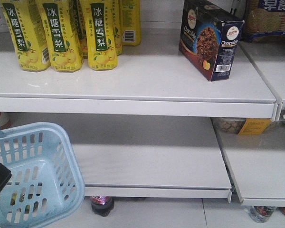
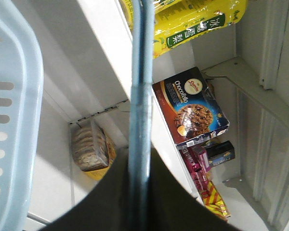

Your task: Left arm holds basket, right arm returns cookies

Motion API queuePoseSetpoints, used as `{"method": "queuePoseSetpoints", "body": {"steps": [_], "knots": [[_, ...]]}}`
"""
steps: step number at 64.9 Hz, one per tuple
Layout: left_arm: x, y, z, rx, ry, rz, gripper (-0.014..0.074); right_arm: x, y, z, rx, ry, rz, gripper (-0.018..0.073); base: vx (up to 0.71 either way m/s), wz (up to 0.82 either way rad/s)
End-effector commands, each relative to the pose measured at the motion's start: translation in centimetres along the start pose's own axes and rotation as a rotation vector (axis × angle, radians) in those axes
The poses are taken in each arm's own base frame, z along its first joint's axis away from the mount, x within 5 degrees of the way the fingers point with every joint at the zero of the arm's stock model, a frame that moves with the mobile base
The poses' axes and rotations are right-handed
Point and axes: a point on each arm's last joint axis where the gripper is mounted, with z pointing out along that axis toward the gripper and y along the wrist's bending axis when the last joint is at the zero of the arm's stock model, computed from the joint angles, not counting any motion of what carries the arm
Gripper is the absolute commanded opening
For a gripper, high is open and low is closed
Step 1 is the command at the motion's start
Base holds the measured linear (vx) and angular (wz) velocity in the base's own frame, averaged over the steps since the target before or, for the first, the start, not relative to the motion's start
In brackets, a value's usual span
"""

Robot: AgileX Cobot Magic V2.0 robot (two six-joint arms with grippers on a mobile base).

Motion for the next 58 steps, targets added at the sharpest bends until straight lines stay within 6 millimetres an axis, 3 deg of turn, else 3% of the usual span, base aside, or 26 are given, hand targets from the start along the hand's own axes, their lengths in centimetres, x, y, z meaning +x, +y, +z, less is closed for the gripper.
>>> {"method": "queuePoseSetpoints", "body": {"steps": [1, 58], "knots": [[-0.4, -1.5, 0.0, 0.085, -0.018, 0.072, -0.0003, -1.5, -0.1, -0.1, 0.011, -0.091, -0.010, -0.0011, 0.00, 0.00], [-2.5, -0.9, -3.6, -0.135, -0.358, 0.835, -0.0003, -1.5, -0.1, -0.1, 0.011, -0.091, -0.010, -0.0011, 0.00, 0.00]]}}
